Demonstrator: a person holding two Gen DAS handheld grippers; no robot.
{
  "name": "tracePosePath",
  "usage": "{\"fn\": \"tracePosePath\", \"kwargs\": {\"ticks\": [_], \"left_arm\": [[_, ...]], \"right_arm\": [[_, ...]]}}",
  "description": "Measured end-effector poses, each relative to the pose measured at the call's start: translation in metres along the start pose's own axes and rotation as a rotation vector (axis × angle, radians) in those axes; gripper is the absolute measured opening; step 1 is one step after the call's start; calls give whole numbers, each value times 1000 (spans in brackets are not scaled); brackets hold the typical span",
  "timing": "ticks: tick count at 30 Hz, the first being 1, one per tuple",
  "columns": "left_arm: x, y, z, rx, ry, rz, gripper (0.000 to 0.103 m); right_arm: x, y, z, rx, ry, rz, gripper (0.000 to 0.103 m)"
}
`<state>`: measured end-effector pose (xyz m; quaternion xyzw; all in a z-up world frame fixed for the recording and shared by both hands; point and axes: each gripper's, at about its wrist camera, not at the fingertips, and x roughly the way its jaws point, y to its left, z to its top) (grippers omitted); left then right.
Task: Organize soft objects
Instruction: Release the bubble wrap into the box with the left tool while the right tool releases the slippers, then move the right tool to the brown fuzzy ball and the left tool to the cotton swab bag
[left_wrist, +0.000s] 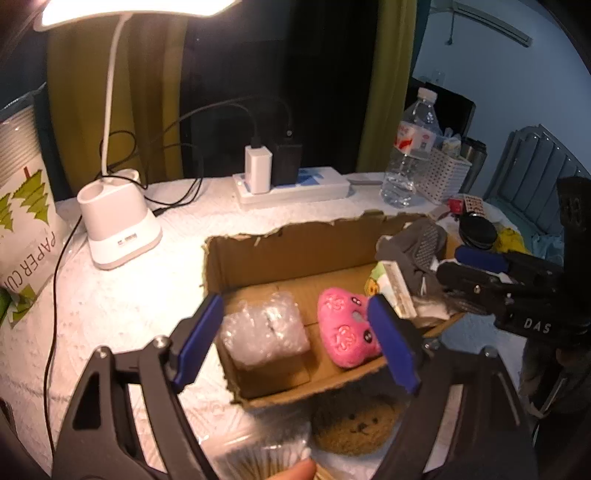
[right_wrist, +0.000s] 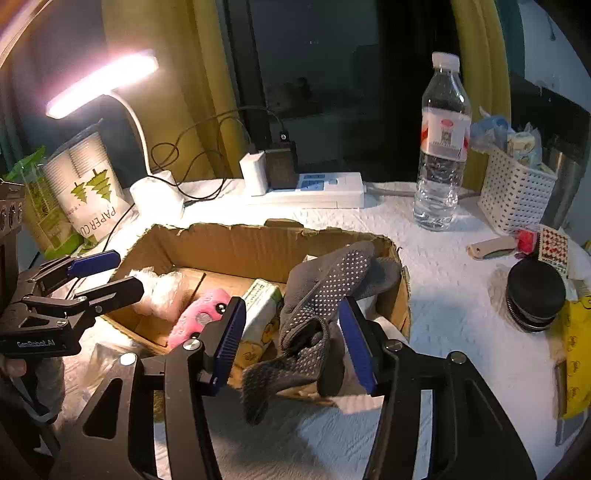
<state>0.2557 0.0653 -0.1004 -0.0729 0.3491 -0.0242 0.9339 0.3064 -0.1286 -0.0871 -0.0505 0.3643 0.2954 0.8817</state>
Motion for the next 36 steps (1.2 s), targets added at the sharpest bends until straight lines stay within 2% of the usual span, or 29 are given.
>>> {"fn": "tracePosePath", "kwargs": {"ticks": [18,36], "left_arm": [[-49,3,-20,-10,-55,-26,82],[-71,31,-64,-78,-40,-17,82]], "right_arm": [[-42,38,-12,-37,-37,30,56],[-34,86,-40,-83,24,65,56]]}}
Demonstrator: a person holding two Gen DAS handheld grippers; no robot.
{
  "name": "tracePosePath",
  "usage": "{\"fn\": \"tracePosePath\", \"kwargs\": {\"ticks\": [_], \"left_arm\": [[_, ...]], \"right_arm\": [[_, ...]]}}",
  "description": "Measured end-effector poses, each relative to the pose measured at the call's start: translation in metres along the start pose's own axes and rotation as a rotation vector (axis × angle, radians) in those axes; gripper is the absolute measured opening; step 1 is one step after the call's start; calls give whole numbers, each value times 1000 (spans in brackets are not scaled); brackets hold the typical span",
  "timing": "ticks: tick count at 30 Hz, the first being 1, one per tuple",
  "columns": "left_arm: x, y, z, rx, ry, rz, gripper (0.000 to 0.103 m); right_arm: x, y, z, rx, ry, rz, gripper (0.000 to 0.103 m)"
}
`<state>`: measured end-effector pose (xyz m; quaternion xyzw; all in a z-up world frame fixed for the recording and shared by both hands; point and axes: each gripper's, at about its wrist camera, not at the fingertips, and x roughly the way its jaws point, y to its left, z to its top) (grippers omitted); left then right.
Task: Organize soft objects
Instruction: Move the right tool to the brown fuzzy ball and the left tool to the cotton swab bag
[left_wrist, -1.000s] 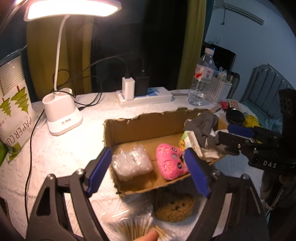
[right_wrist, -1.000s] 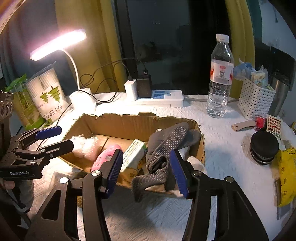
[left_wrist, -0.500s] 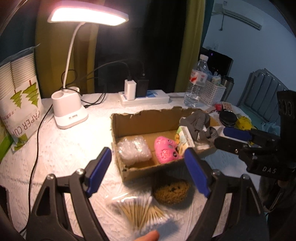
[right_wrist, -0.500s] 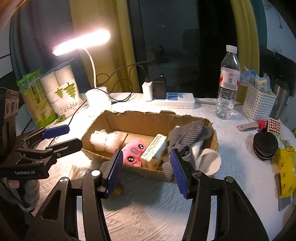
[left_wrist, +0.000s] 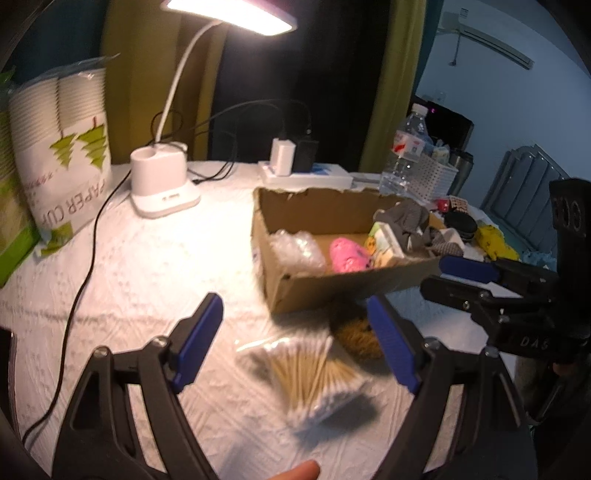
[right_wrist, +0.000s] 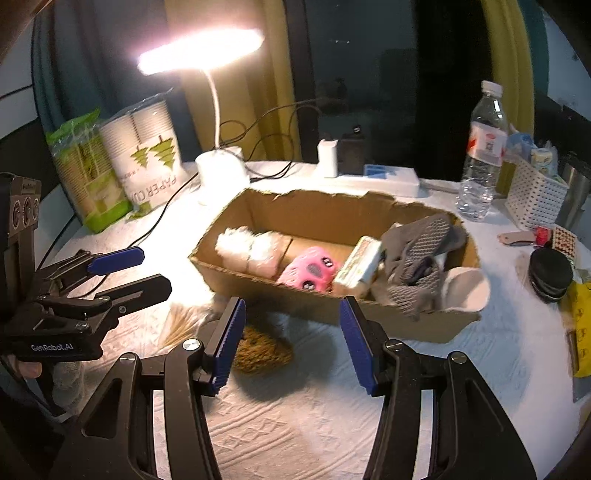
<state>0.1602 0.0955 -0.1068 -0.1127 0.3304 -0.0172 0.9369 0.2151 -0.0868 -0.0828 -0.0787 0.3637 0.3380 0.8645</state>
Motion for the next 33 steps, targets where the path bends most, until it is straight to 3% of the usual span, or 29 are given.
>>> {"fn": "tracePosePath", "kwargs": {"ticks": [20,23,29,33], "left_arm": [[6,35,-21,-61,44,56,82],[8,35,-21,-59,48,59,82],[10,26,-22,-43,59,57,82],[12,17,-22,-33,68,52,82]], "right_arm": [[63,28,-20,-24,141,79,56],[71,30,-23,-40,163,70,61],[78,32,-25,-70,174,52,61],[75,26,-25,-73,180,46,48]]}}
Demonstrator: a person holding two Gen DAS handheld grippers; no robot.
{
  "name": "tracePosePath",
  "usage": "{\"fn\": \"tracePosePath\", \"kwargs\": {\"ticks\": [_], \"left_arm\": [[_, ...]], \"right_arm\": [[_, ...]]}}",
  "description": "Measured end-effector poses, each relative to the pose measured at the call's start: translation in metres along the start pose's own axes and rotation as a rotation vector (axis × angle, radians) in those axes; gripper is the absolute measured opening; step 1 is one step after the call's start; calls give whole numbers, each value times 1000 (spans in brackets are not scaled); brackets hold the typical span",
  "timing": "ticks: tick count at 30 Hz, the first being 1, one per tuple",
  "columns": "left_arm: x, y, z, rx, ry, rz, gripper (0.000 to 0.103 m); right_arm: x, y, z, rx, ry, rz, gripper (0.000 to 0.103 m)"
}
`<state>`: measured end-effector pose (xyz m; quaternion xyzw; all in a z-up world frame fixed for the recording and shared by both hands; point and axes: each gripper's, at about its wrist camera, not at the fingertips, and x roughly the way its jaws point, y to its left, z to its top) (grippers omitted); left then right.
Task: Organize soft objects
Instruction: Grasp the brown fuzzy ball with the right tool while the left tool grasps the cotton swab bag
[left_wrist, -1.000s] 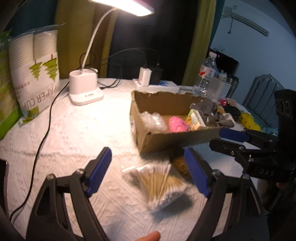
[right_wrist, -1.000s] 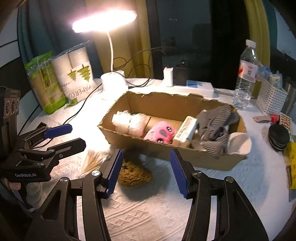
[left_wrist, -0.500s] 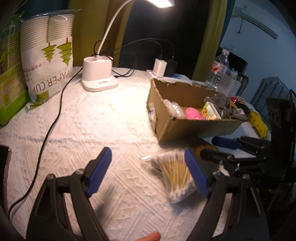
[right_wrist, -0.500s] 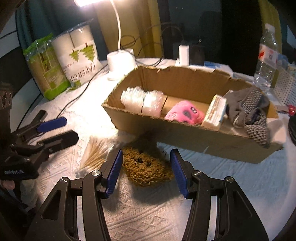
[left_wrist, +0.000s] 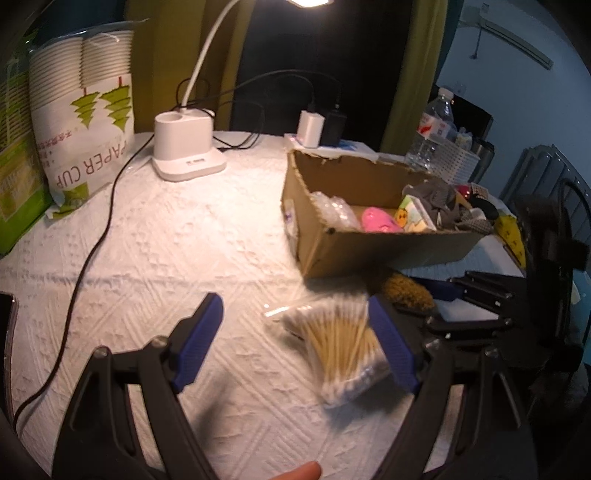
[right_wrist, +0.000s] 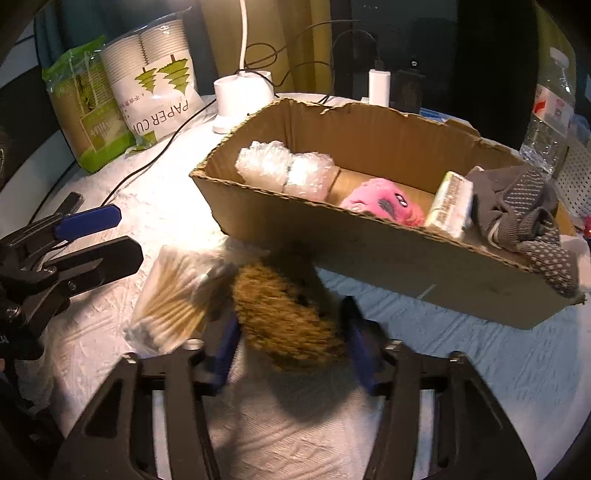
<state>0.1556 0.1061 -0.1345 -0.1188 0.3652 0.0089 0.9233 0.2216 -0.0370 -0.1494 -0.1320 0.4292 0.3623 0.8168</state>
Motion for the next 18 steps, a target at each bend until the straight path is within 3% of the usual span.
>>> {"fn": "tracePosePath", "kwargs": {"ticks": [5,18], "left_arm": [[7,-15,0,22,21,-6,82],[41,-48,-4,63,114,41,82]], "right_arm": [[-11,-6,-3,6,-23,16,43],[-46,-37,-20,57,-92,19,43]]}}
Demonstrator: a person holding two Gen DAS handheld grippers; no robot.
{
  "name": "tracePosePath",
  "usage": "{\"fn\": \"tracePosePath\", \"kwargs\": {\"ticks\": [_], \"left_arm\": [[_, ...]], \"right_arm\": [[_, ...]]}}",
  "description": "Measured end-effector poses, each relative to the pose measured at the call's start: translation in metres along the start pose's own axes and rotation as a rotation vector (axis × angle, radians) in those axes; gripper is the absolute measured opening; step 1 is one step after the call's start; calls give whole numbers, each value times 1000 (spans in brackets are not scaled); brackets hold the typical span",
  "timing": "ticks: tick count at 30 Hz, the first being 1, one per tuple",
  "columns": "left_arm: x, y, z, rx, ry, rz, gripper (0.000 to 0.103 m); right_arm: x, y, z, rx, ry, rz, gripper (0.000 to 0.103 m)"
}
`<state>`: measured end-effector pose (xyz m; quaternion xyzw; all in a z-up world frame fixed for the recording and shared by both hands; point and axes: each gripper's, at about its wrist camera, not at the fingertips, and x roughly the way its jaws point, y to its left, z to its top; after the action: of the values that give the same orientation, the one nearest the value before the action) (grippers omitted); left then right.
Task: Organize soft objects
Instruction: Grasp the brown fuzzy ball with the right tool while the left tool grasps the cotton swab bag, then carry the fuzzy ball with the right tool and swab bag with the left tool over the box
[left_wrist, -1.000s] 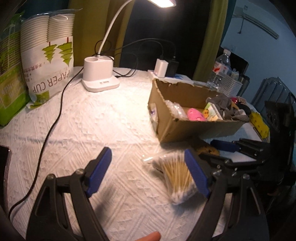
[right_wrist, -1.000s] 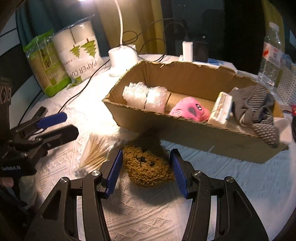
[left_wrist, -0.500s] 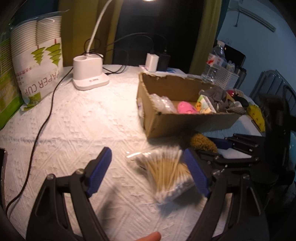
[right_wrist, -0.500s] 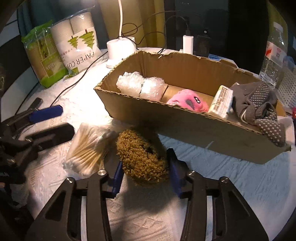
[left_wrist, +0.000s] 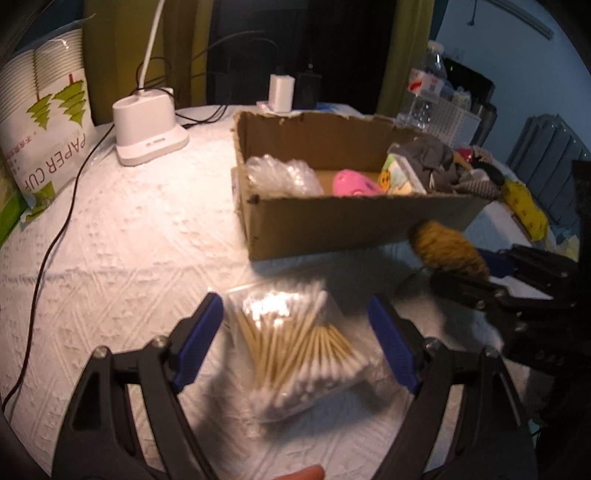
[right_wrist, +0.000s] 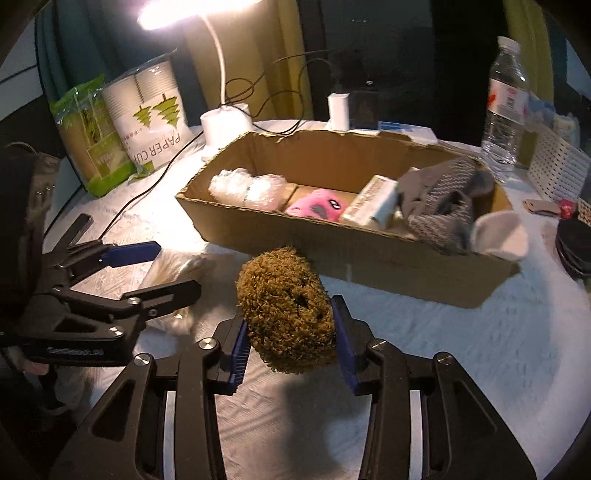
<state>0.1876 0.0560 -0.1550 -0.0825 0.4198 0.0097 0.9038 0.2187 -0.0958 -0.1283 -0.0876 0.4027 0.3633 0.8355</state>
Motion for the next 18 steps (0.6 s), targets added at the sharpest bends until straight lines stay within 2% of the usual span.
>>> {"fn": "tracePosePath", "kwargs": {"ticks": [8,9,10,11,14,18], "left_arm": [[9,-8,-3,42,20,21,80],[8,-9,-3,42,18,14,68],[7,-9,-3,40,16,8,60],[5,-10,-2,38,15,2,57],[1,-16,-1,58,3,-15,51],[-4,-21,0,69,-4,-40,49]], "right_arm": [[-18,-15,-3,22,-44,4,43],[-19,-15,-3,23,-49,3,43],[-21,-17,-3,24,-54,2,43],[-22,-17,-3,24,-56,1,43],[-21,-20,-6,27,-53,-7,43],[-25,-21,-7,33,-60,-15,43]]}}
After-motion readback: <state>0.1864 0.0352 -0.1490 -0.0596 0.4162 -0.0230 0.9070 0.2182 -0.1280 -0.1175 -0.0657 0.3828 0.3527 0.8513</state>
